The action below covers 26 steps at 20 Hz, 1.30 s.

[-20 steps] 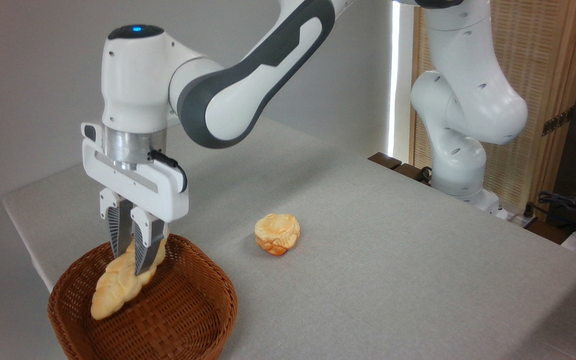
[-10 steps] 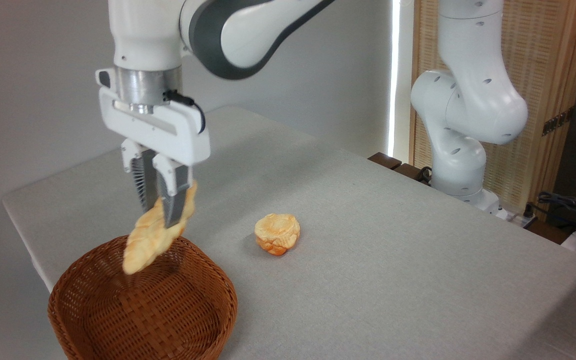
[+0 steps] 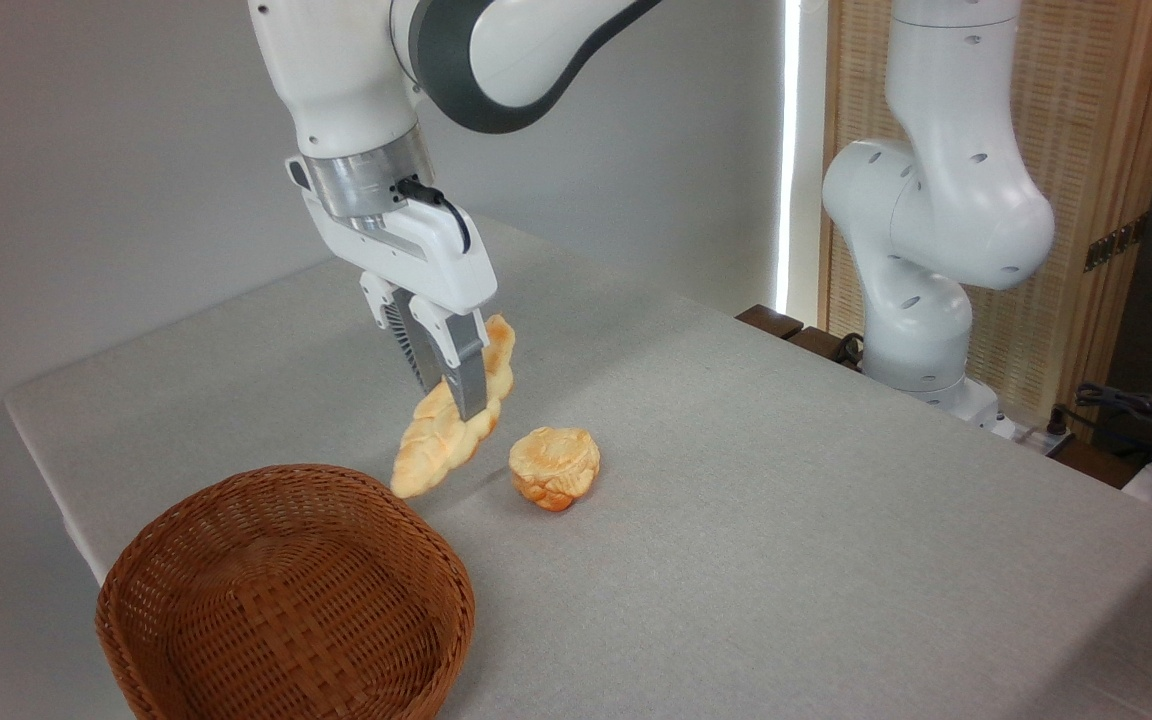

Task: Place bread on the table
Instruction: 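Lower the bread roll onto the table beside the round bun, then open the gripper to release the roll and raise it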

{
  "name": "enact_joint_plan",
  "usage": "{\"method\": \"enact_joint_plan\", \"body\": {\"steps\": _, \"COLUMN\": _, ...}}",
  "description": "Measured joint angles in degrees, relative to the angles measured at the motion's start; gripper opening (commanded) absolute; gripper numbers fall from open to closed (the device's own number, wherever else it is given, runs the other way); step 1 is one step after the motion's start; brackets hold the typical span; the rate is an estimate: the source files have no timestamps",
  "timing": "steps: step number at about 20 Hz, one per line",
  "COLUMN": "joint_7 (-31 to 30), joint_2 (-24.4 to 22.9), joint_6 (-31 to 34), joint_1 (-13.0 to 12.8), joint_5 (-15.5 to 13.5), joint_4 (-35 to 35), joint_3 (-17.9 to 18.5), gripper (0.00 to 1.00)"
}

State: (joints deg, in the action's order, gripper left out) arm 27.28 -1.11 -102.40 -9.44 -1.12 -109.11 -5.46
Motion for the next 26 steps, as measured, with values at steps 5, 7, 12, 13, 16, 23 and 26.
{"method": "enact_joint_plan", "body": {"steps": 5, "joint_7": 0.0, "joint_2": 0.1, "joint_6": 0.1, "joint_1": -2.5, "joint_5": 0.0, "joint_4": -1.9, "joint_3": -0.1, "gripper": 1.0}}
{"method": "enact_joint_plan", "body": {"steps": 7, "joint_7": 0.0, "joint_2": 0.2, "joint_6": 0.1, "joint_1": -2.8, "joint_5": 0.0, "joint_4": -2.0, "joint_3": -0.1, "gripper": 1.0}}
{"method": "enact_joint_plan", "body": {"steps": 12, "joint_7": 0.0, "joint_2": 0.9, "joint_6": -0.2, "joint_1": -2.8, "joint_5": 0.0, "joint_4": -2.0, "joint_3": -0.1, "gripper": 1.0}}
{"method": "enact_joint_plan", "body": {"steps": 13, "joint_7": 0.0, "joint_2": 1.0, "joint_6": -0.3, "joint_1": -2.8, "joint_5": 0.0, "joint_4": -2.0, "joint_3": 0.0, "gripper": 1.0}}
{"method": "enact_joint_plan", "body": {"steps": 16, "joint_7": 0.0, "joint_2": 1.0, "joint_6": -0.9, "joint_1": -2.6, "joint_5": 0.0, "joint_4": -1.9, "joint_3": 0.5, "gripper": 1.0}}
{"method": "enact_joint_plan", "body": {"steps": 23, "joint_7": 0.0, "joint_2": 0.9, "joint_6": -5.5, "joint_1": -2.1, "joint_5": 0.0, "joint_4": -1.1, "joint_3": 1.8, "gripper": 1.0}}
{"method": "enact_joint_plan", "body": {"steps": 26, "joint_7": 1.1, "joint_2": 0.5, "joint_6": -7.6, "joint_1": -1.9, "joint_5": 0.0, "joint_4": 0.4, "joint_3": 4.7, "gripper": 1.0}}
